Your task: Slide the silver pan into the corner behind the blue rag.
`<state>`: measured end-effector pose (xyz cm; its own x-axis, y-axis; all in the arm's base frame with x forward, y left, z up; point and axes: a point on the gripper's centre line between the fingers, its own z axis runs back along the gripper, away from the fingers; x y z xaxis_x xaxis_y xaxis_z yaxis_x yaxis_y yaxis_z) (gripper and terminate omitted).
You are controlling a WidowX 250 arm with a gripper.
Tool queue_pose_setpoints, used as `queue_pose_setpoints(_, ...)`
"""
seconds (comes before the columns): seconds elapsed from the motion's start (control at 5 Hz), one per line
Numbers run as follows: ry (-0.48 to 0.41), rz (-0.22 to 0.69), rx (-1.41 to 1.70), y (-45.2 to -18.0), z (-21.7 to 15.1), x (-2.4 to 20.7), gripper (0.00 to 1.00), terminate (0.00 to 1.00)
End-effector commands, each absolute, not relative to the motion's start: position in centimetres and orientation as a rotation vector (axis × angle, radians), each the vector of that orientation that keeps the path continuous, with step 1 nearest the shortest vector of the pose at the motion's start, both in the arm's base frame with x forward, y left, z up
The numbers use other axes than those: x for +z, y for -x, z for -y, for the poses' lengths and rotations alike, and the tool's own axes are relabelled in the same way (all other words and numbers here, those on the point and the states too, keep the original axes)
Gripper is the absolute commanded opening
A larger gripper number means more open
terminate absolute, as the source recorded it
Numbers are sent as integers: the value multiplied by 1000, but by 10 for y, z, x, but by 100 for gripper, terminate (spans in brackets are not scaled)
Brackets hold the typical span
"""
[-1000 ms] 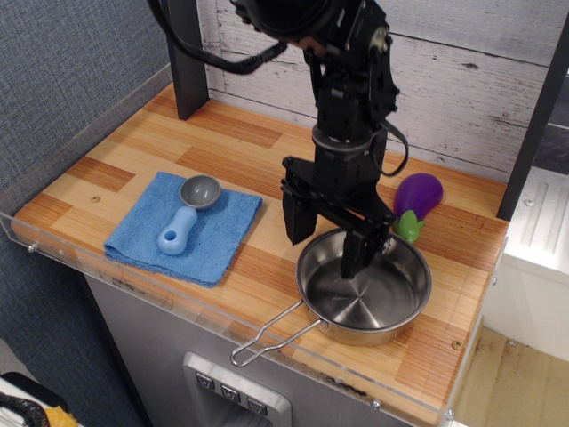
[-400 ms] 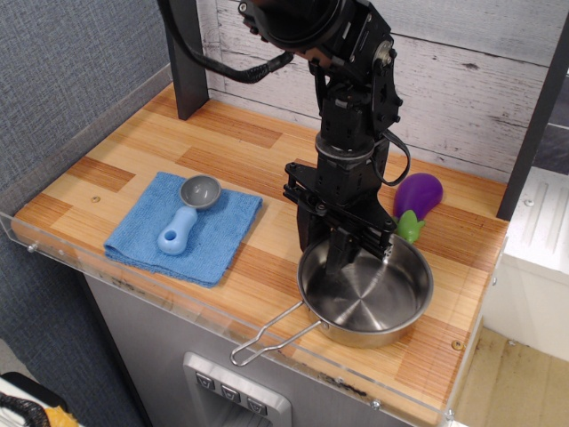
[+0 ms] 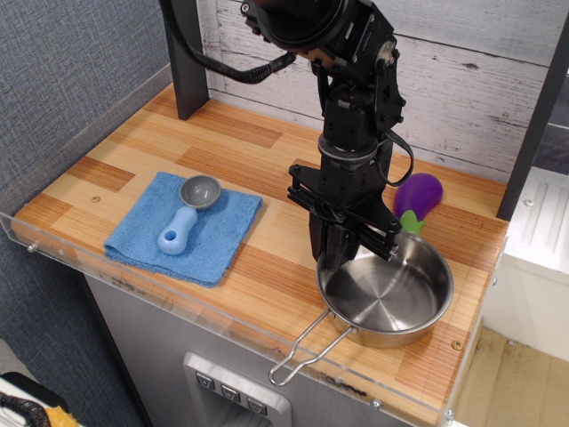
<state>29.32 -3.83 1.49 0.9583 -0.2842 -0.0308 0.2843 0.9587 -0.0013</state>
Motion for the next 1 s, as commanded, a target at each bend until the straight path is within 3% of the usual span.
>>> queue_pose_setpoints(0.0,40,103,-289,-303,36,64,0,0)
queue_pose_setpoints(0.4,75,252,-72,-318,-35,131,0,0)
queue_pose_setpoints(0.6,52,240,59,-327,-86,137,0,0)
queue_pose_setpoints(0.8,35,207,138,-331,-128,125,0,0)
